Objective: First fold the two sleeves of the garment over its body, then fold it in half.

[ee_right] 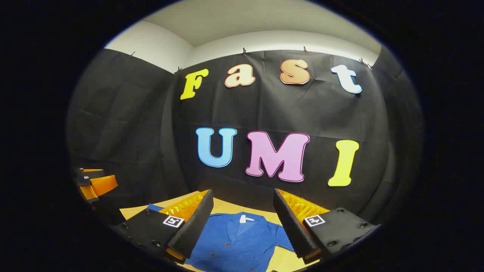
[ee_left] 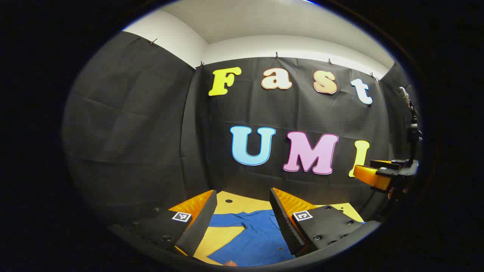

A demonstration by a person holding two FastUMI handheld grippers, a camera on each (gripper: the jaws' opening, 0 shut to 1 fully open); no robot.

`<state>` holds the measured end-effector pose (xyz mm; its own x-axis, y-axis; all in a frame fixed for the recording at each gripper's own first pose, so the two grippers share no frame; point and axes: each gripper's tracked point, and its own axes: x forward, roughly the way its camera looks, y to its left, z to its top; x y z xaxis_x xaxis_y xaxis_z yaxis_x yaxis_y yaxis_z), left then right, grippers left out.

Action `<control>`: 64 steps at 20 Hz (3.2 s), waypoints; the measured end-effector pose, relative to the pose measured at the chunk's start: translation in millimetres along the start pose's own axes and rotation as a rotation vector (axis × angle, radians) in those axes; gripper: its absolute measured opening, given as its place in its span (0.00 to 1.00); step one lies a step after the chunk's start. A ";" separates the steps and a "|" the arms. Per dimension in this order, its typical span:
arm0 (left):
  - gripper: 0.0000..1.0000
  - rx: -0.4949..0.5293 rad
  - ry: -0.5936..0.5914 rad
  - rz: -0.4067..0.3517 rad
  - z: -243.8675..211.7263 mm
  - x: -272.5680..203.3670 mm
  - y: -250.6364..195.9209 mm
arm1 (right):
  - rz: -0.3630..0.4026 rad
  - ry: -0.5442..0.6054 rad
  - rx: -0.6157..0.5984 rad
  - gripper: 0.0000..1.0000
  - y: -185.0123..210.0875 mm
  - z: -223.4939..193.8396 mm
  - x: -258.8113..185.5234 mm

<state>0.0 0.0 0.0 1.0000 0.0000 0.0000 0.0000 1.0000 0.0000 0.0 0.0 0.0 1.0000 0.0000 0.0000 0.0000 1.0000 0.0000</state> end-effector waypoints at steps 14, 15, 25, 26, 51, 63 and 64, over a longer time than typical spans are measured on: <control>0.80 0.009 0.022 -0.003 -5.2 -8.0 1.5 | -0.039 -0.009 -0.027 0.96 -3.8 13.0 -15.5; 0.80 0.008 0.022 -0.009 -5.1 -9.6 0.6 | -0.042 -0.010 -0.022 0.96 -4.3 14.3 -17.1; 0.80 -0.002 0.023 -0.057 -4.5 -12.3 -12.2 | -0.093 -0.015 -0.024 0.96 -20.9 19.0 -33.2; 0.80 -0.002 0.018 -0.068 -3.4 -13.0 -15.0 | -0.098 -0.011 -0.022 0.96 -22.5 18.2 -33.9; 0.80 0.003 -0.011 -0.086 7.0 -10.8 -8.1 | -0.114 0.008 -0.003 0.96 -15.9 6.8 -27.0; 0.80 0.019 -0.042 -0.092 15.5 -11.7 -6.7 | -0.103 0.003 0.014 0.96 -14.3 10.8 -15.0; 0.80 0.020 -0.038 -0.088 14.0 -11.1 -5.8 | -0.100 0.001 0.008 0.96 -13.8 10.7 -13.8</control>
<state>-11.1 -5.8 14.0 0.9954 -0.0887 0.0373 0.0879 0.9959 0.0212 -13.8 -13.8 10.7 0.9950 -0.0997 -0.0019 0.0997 0.9950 0.0082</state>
